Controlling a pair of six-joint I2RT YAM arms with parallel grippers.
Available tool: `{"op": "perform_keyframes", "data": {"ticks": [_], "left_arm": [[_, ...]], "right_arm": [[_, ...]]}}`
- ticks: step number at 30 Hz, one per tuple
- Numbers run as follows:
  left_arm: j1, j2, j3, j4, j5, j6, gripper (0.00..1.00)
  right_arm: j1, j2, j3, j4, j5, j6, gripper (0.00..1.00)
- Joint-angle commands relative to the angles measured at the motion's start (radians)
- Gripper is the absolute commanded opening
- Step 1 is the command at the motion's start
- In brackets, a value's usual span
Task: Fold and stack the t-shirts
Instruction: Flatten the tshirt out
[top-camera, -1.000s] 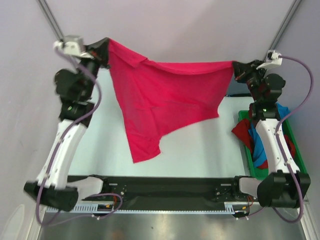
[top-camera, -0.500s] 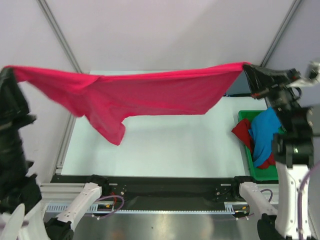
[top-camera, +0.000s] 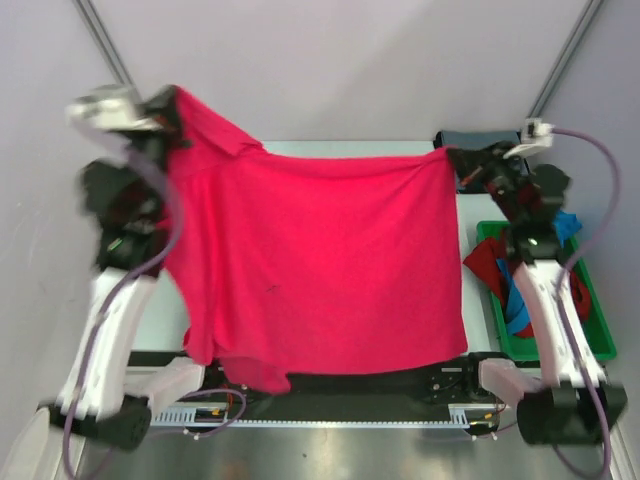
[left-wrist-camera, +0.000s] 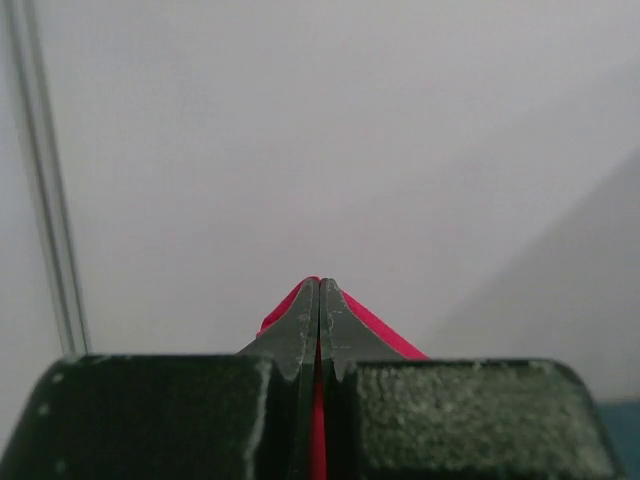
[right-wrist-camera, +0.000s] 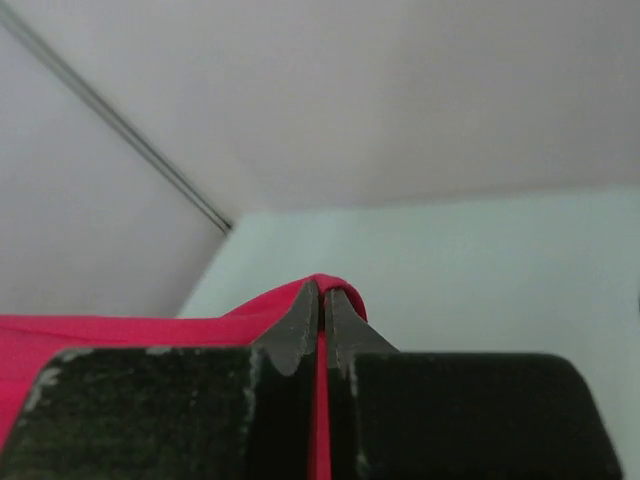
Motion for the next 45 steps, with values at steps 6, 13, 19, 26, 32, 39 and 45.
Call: {"op": "perform_keyframes", "data": {"ticks": [6, 13, 19, 26, 32, 39, 45], "left_arm": [[0.02, 0.566, -0.299, 0.307, -0.043, -0.003, 0.0], [0.031, 1.117, 0.026, 0.353, 0.166, -0.15, 0.0], [0.054, 1.151, 0.077, 0.327, 0.104, -0.17, 0.0], [0.066, 1.026, 0.013, 0.287, -0.021, -0.191, 0.0], [0.065, 0.97, -0.017, 0.264, -0.02, -0.227, 0.0], [0.057, 1.226, 0.447, -0.143, 0.375, -0.133, 0.33], [0.117, 1.152, 0.464, -0.475, 0.166, -0.231, 0.65]], "right_arm": [[0.005, 0.435, -0.227, 0.323, 0.163, -0.066, 0.0], [-0.009, 0.823, -0.084, 0.373, 0.16, -0.082, 0.0], [0.005, 0.87, 0.006, 0.239, 0.25, -0.165, 0.0], [0.005, 0.899, 0.058, 0.184, 0.304, -0.212, 0.0], [0.005, 0.922, 0.115, 0.121, 0.371, -0.191, 0.0], [0.037, 0.951, 0.183, 0.014, 0.505, -0.166, 0.0], [0.042, 0.961, 0.227, -0.025, 0.522, -0.189, 0.0]]}}
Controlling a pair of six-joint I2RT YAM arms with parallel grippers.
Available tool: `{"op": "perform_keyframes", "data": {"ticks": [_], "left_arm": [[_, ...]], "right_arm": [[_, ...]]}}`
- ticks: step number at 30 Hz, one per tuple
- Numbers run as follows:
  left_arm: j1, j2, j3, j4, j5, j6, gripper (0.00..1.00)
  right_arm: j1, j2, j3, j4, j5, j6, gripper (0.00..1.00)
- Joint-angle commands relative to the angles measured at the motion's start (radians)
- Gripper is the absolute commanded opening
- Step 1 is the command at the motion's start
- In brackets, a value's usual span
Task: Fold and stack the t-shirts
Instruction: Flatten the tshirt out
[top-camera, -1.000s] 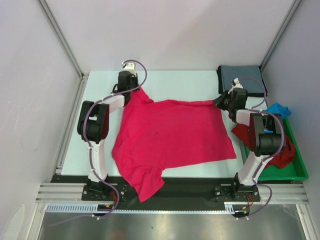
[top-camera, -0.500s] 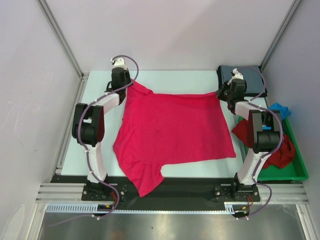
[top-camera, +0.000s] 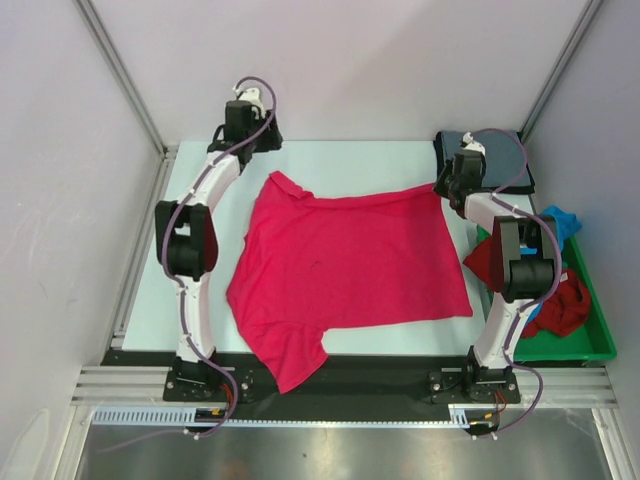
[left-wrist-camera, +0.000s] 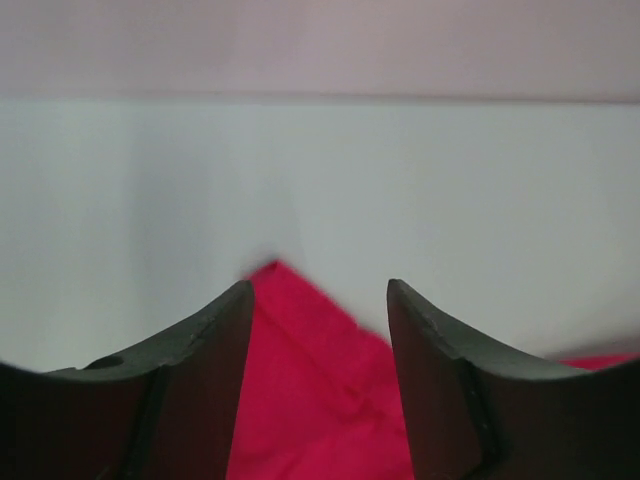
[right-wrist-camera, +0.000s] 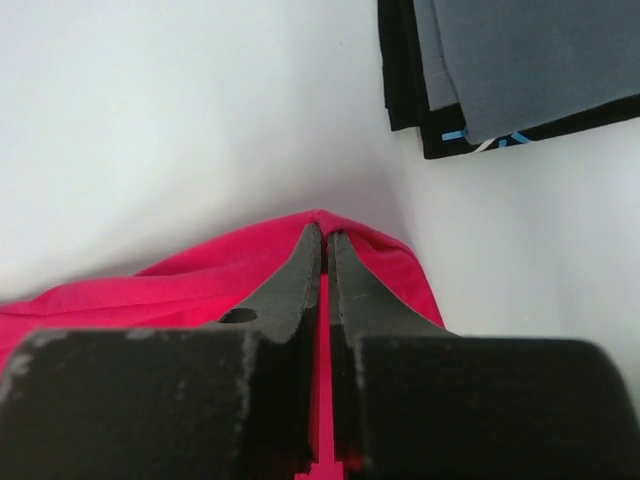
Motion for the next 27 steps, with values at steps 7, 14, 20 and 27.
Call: {"op": "perform_keyframes", "data": {"ticks": [7, 14, 20, 27], "left_arm": [[0.145, -0.275, -0.429, -0.275, -0.004, -0.209, 0.33], [0.152, -0.332, -0.67, -0.287, -0.033, -0.201, 0.3], [0.151, -0.365, -0.765, -0.285, 0.028, -0.162, 0.3], [0.148, -0.393, -0.805, -0.264, 0.005, -0.164, 0.33]], "right_arm": [[0.047, 0.014, 0.163, -0.211, 0.061, -0.038, 0.21], [0.036, 0.06, 0.266, -0.406, 0.116, -0.061, 0.36], [0.093, -0.099, 0.164, -0.368, 0.052, -0.069, 0.39], [0.167, -0.208, 0.021, -0.329, -0.003, -0.036, 0.39]]}}
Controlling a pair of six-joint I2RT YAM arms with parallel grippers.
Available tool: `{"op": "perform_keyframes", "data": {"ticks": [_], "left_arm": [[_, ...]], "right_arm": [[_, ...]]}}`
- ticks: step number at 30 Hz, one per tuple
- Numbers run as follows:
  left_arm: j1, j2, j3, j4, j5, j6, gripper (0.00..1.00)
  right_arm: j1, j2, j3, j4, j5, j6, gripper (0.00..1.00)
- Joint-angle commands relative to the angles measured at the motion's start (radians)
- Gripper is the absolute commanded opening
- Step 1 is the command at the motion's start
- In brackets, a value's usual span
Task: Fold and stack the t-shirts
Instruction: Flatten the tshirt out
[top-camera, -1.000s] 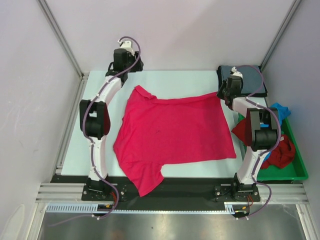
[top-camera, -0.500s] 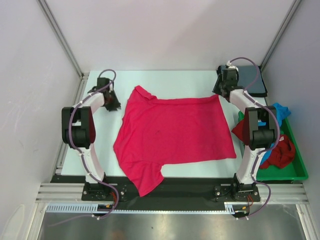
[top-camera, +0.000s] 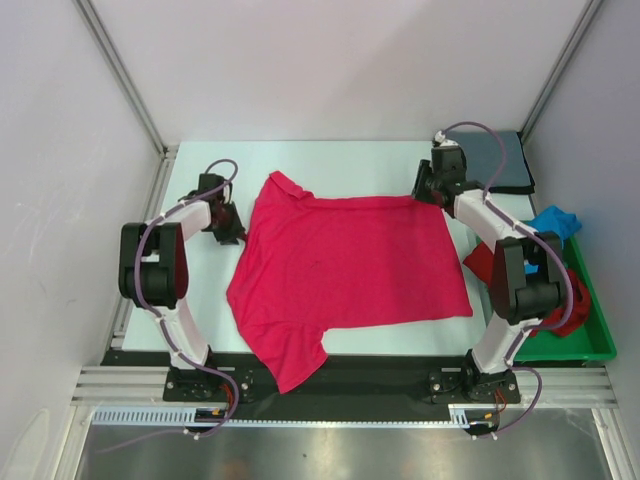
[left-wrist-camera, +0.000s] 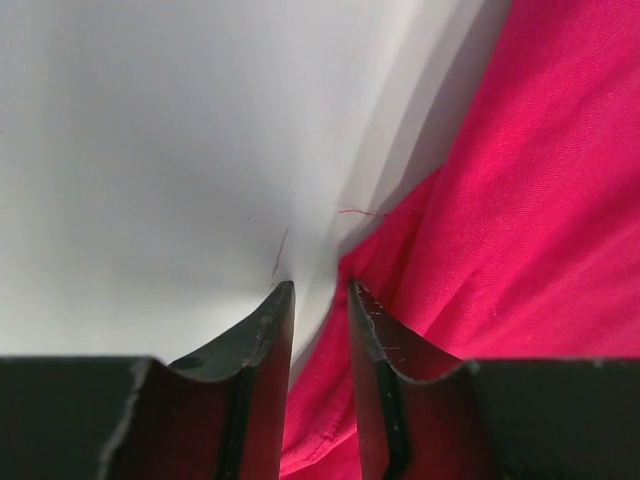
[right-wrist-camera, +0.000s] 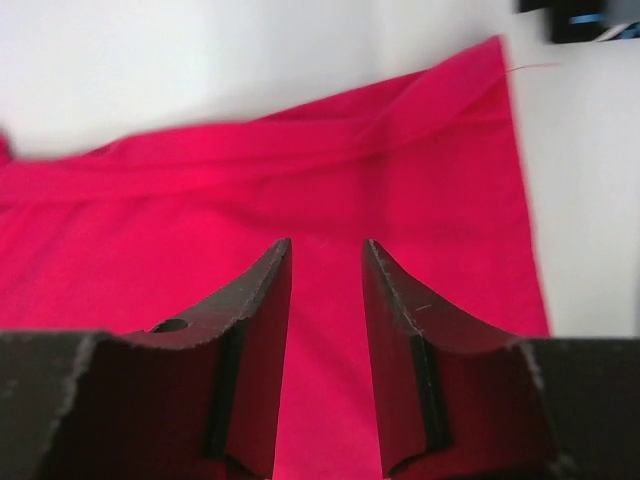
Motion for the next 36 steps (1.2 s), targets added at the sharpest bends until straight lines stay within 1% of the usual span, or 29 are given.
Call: {"op": "perform_keyframes", "data": {"ticks": [1, 6, 9, 13, 14, 16, 19, 20, 22, 25, 26, 29, 33, 36], "left_arm": [[-0.006, -0.044, -0.006, 0.0, -0.006, 0.02, 0.34], [-0.03, -0.004, 0.031, 0.006, 0.009, 0.018, 0.36], [-0.05, 0.005, 0.048, 0.004, -0.01, 0.015, 0.4], [-0.066, 0.054, 0.083, -0.005, -0.03, 0.02, 0.41], [-0.069, 0.065, 0.089, -0.006, -0.044, 0.017, 0.41], [-0.078, 0.085, 0.113, -0.022, -0.075, 0.014, 0.37], [-0.078, 0.122, 0.135, -0.051, -0.142, 0.001, 0.2], [-0.077, 0.134, 0.141, -0.063, -0.182, -0.002, 0.11], [-0.072, 0.143, 0.158, -0.089, -0.207, -0.008, 0.01], [-0.063, 0.129, 0.167, -0.117, -0.314, -0.014, 0.0], [-0.061, 0.12, 0.172, -0.123, -0.381, -0.014, 0.0], [-0.04, 0.099, 0.196, -0.154, -0.454, -0.009, 0.0], [0.006, 0.077, 0.206, -0.163, -0.472, -0.026, 0.0], [0.012, 0.094, 0.239, -0.172, -0.478, -0.016, 0.0]], "right_arm": [[0.029, -0.065, -0.041, 0.032, -0.032, 0.012, 0.39], [0.035, -0.1, -0.09, 0.069, -0.052, 0.029, 0.39], [0.038, -0.102, -0.105, 0.083, -0.064, 0.032, 0.38], [0.047, -0.099, -0.13, 0.104, -0.064, 0.03, 0.38], [0.05, -0.097, -0.133, 0.107, -0.09, 0.03, 0.38], [0.062, -0.094, -0.137, 0.11, -0.094, 0.032, 0.38], [0.088, -0.092, -0.147, 0.103, -0.093, 0.03, 0.38], [0.096, -0.094, -0.15, 0.104, -0.093, 0.03, 0.38], [0.128, -0.096, -0.163, 0.112, -0.085, 0.03, 0.38], [0.158, -0.083, -0.17, 0.122, -0.085, 0.035, 0.38], [0.173, -0.067, -0.171, 0.125, -0.09, 0.038, 0.38], [0.179, -0.033, -0.176, 0.124, -0.091, 0.053, 0.37], [0.179, -0.008, -0.183, 0.127, -0.091, 0.061, 0.37], [0.181, 0.004, -0.185, 0.124, -0.087, 0.055, 0.37]]}}
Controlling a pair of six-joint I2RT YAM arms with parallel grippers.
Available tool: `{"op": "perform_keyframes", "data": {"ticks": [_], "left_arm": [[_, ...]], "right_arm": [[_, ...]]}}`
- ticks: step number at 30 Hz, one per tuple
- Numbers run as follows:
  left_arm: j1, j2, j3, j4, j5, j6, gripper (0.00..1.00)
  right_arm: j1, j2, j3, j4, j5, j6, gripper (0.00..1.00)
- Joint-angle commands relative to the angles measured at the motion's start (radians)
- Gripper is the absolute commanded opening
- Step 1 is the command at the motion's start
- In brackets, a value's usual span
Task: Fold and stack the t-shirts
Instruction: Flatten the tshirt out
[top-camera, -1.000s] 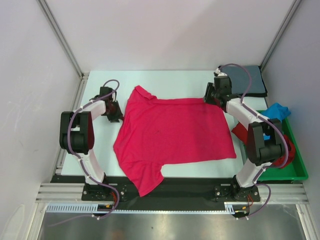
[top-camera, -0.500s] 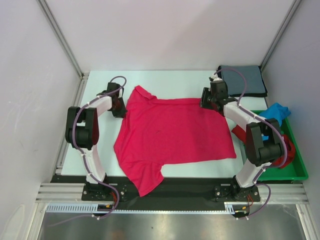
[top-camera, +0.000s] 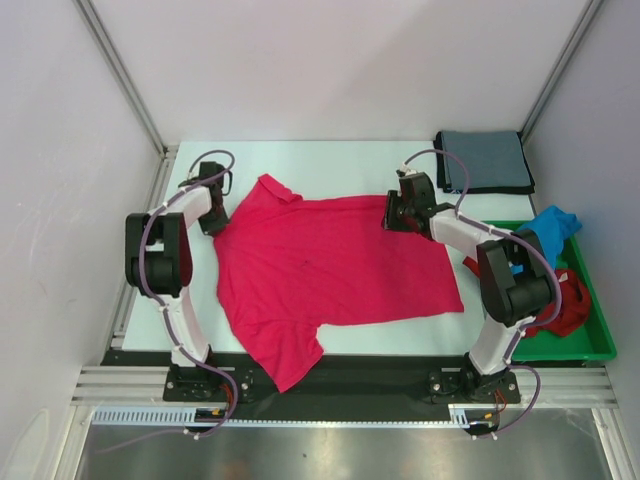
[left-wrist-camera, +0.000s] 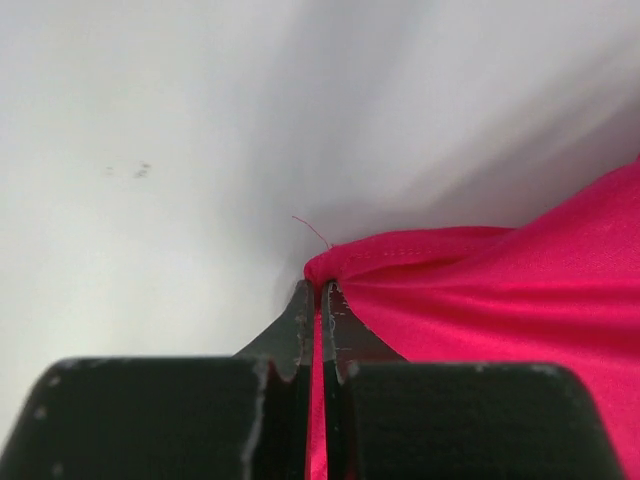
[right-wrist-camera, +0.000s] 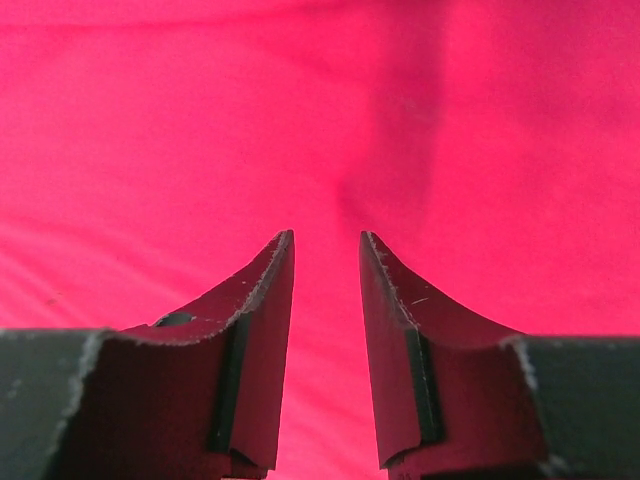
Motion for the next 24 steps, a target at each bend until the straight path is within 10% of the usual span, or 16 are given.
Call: {"op": "perform_keyframes", "data": {"ticks": [1, 4, 10, 17, 24], "left_arm": [[0.041, -0.002, 0.074, -0.023, -0.072, -0.002, 0.0], [0.064, 0.008, 0.097, -0.026, -0.055, 0.0, 0.01], [0.063, -0.093, 0.025, -0.028, -0.078, -0.049, 0.56], [0.026, -0.212, 0.008, 0.202, 0.25, -0.025, 0.55], [-0.051, 0.046, 0.228, 0.304, 0.526, -0.126, 0.61]], "right_arm": [[-0.003, 0.016, 0.001, 0.018, 0.006, 0.003, 0.38], [-0.012, 0.04, 0.018, 0.012, -0.005, 0.006, 0.38], [-0.021, 0.129, 0.159, -0.03, -0.012, -0.02, 0.4], [-0.056, 0.246, 0.356, -0.051, -0.022, -0.022, 0.49], [-0.148, 0.303, 0.441, -0.07, -0.1, -0.003, 0.62]]}}
